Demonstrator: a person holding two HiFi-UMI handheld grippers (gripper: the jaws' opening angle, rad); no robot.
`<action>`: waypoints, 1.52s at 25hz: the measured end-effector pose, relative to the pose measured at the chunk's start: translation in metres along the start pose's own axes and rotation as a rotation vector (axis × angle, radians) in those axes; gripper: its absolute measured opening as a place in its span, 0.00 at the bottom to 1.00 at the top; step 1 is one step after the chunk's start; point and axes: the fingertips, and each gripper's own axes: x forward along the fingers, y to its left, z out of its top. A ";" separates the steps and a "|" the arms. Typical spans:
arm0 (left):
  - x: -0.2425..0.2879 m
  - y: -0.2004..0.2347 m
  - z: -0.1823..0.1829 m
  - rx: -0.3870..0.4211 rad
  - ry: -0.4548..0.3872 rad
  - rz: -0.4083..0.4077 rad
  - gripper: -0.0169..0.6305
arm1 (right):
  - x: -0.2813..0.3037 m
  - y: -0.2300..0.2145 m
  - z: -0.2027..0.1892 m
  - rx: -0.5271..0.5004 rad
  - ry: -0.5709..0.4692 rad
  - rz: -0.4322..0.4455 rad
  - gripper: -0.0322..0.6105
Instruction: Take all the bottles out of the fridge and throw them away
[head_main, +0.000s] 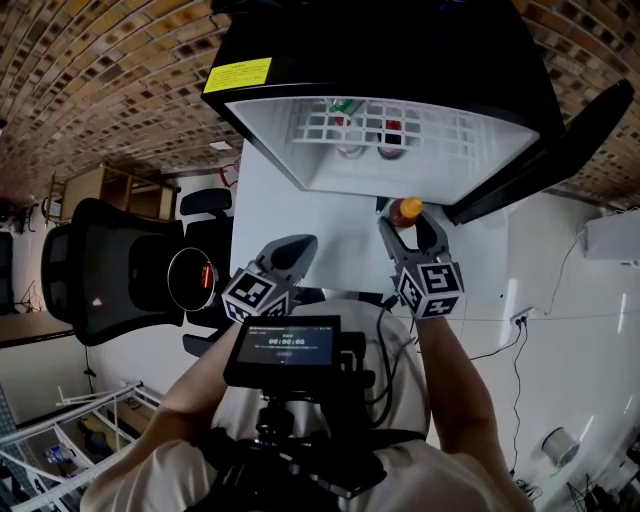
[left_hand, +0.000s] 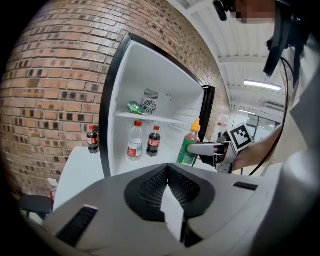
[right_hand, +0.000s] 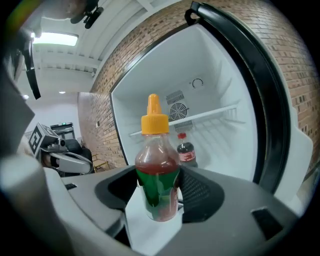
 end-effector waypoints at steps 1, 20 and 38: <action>-0.004 0.003 0.001 0.002 -0.004 -0.001 0.03 | 0.002 0.007 0.001 0.000 -0.002 0.008 0.46; -0.089 0.062 -0.021 -0.044 -0.094 0.063 0.03 | 0.033 0.168 0.015 -0.070 0.025 0.261 0.46; -0.136 0.091 -0.045 -0.060 -0.124 0.142 0.05 | 0.073 0.257 0.015 -0.111 0.081 0.471 0.46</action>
